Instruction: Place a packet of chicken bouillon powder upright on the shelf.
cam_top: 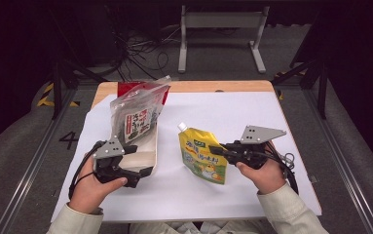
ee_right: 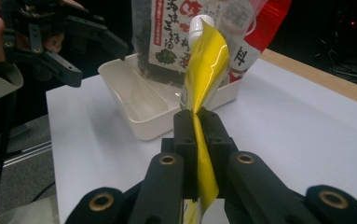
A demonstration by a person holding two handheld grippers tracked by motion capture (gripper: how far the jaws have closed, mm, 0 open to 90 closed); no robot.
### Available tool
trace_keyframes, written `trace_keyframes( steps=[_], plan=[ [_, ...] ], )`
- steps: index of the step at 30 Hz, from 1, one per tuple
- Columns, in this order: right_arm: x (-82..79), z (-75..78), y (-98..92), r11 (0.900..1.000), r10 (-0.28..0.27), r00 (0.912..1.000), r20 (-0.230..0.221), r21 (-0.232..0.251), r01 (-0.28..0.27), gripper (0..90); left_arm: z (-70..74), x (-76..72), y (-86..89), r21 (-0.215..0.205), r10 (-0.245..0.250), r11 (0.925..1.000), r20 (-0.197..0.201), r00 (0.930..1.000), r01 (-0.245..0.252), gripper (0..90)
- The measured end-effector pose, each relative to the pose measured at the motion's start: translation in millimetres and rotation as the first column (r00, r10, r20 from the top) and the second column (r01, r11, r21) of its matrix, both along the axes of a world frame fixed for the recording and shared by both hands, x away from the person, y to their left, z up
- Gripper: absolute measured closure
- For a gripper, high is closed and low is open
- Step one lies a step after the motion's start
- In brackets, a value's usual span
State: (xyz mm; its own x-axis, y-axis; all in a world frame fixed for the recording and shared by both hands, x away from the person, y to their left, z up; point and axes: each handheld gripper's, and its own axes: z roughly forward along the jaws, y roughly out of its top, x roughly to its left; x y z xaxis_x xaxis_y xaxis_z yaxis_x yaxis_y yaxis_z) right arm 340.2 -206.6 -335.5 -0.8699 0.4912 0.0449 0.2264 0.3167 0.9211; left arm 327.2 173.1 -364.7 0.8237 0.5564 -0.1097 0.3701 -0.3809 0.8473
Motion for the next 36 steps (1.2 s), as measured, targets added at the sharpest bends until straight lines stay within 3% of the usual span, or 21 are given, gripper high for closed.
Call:
trace_keyframes(
  steps=[7,15,19,22,25,26,30,34,36],
  plan=[
    [-11.2,9.7,1.2,0.997,0.070,0.9975,0.006,0.025,-0.070,86.1,-4.0,1.7,-13.2,-0.033,-0.091,0.9954,-0.011,0.9958,0.090,10.4],
    [-24.0,18.1,7.1,0.989,0.140,0.9900,0.018,0.040,-0.140,86.1,-10.5,2.8,-28.8,-0.079,-0.184,0.9798,0.010,0.9829,0.184,8.7],
    [-27.8,19.8,9.9,0.985,0.165,0.9860,0.021,0.046,-0.166,86.1,-14.3,2.5,-36.6,-0.102,-0.204,0.9738,0.006,0.9790,0.203,9.6],
    [-29.7,20.4,12.2,0.982,0.184,0.9826,0.024,0.045,-0.185,86.1,-17.4,2.7,-42.6,-0.094,-0.220,0.9709,0.009,0.9754,0.220,10.6],
    [-31.6,21.4,13.9,0.978,0.201,0.9791,0.033,0.055,-0.202,86.1,-22.9,2.5,-51.8,-0.094,-0.264,0.9600,0.010,0.9645,0.264,13.5],
    [-31.6,21.4,13.9,0.978,0.201,0.9791,0.033,0.055,-0.202,86.1,-22.9,2.5,-51.8,-0.094,-0.264,0.9600,0.010,0.9645,0.264,14.4],
    [-34.1,22.7,15.2,0.974,0.216,0.9757,0.038,0.066,-0.218,86.1,-28.1,1.4,-61.7,-0.086,-0.301,0.9498,0.013,0.9536,0.301,17.1],
    [-35.1,22.3,17.5,0.969,0.233,0.9716,0.041,0.073,-0.236,86.1,-32.5,-0.2,-71.3,-0.067,-0.359,0.9307,0.017,0.9331,0.360,23.4],
    [-35.4,21.9,18.7,0.967,0.239,0.9702,0.042,0.076,-0.241,86.1,-33.1,-1.0,-73.2,-0.081,-0.369,0.9255,0.023,0.9290,0.370,27.6]
  ],
)
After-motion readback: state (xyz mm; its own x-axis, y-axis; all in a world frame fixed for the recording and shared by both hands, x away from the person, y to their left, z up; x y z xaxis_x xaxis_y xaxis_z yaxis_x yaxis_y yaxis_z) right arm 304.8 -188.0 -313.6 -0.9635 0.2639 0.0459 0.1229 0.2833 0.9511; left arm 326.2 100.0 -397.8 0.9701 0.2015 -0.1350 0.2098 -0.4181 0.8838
